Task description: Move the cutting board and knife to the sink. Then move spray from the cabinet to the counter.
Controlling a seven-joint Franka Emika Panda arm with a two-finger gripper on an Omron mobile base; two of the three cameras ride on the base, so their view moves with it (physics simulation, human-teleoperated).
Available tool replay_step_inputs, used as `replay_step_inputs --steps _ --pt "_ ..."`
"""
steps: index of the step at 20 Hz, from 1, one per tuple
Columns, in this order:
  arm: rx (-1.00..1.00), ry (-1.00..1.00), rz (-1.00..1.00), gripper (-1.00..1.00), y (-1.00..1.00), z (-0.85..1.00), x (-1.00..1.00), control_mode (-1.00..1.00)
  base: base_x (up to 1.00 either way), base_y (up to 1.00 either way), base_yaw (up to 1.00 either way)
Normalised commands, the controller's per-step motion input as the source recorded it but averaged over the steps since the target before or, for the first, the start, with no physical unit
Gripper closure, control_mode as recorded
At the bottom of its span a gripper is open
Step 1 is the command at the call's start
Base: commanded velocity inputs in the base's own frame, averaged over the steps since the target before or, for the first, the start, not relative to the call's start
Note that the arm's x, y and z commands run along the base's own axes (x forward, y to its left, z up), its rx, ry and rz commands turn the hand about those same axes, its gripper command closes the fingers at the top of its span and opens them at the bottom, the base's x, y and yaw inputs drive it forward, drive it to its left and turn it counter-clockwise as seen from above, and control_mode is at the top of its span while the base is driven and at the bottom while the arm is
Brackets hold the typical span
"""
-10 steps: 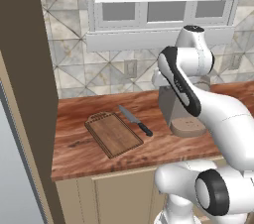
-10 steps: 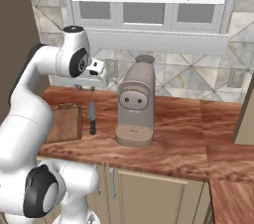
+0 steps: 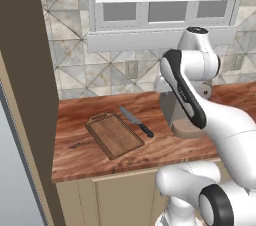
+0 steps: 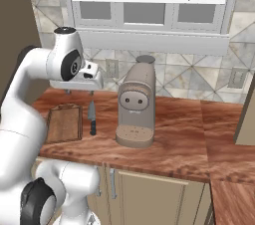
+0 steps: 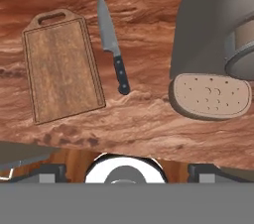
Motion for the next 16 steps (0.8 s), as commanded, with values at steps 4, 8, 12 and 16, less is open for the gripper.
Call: replay_step_inputs --steps 4,8,12,16 --pt "-0.04 0.00 0.09 -1.00 0.11 -0.09 -0.31 -1.00 0.00 0.00 0.00" --pt "-0.04 0.00 0.12 -1.00 0.13 -0.21 -0.14 -1.00 0.00 0.00 0.00" --pt "0.00 0.00 0.11 -1.00 0.13 -0.39 -0.06 -1.00 0.00 0.00 0.00" --pt "0.00 0.00 0.07 -1.00 0.12 -0.41 0.00 -1.00 0.00 0.00 0.00"
